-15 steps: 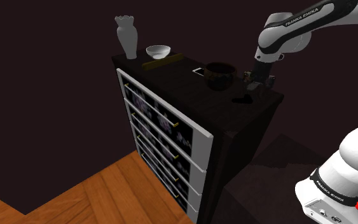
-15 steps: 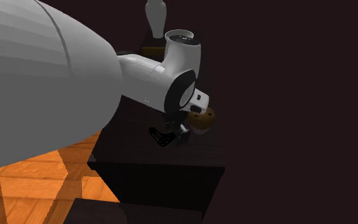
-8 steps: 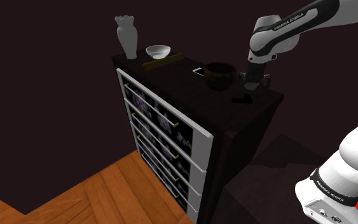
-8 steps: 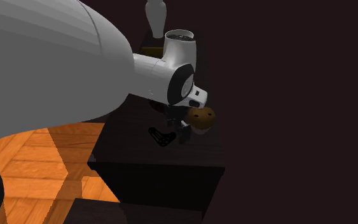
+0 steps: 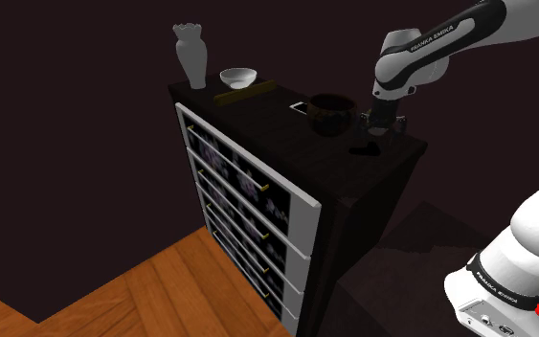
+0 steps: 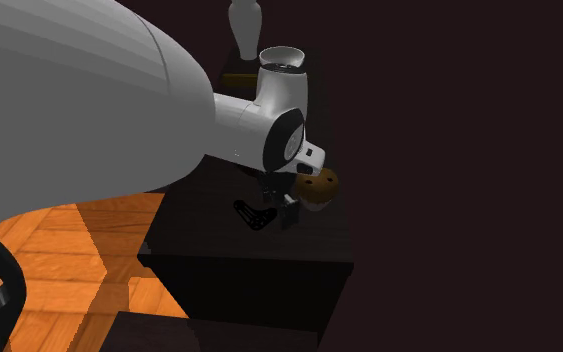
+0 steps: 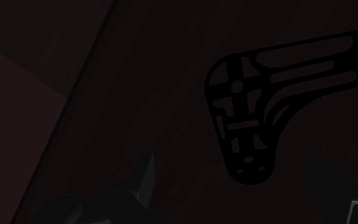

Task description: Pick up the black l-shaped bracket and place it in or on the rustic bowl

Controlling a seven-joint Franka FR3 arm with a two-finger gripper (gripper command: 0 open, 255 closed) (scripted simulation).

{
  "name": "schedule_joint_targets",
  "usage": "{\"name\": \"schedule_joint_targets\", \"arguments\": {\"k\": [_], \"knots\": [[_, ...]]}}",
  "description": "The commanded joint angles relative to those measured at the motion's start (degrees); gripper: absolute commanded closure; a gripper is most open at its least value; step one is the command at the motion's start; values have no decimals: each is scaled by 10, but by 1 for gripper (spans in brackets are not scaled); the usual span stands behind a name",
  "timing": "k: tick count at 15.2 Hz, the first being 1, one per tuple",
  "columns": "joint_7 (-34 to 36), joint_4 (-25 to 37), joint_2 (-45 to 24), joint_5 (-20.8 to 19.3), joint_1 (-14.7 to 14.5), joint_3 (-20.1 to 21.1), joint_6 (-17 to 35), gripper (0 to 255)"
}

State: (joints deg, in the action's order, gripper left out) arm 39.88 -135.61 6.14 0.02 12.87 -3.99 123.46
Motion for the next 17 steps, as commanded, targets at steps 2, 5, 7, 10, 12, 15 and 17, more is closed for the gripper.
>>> {"name": "schedule_joint_targets", "arguments": {"k": [2, 5, 7, 10, 12, 15, 17], "knots": [[0, 0, 0, 0, 0, 0, 0, 0], [0, 0, -1, 0, 0, 0, 0, 255], [-1, 0, 1, 0, 0, -1, -1, 255], [1, 0, 0, 0, -1, 1, 1, 255], [0, 0, 0, 0, 0, 0, 0, 255], [1, 11, 13, -1, 0, 1, -24, 255], [1, 19, 21, -1, 0, 1, -40, 255]]}}
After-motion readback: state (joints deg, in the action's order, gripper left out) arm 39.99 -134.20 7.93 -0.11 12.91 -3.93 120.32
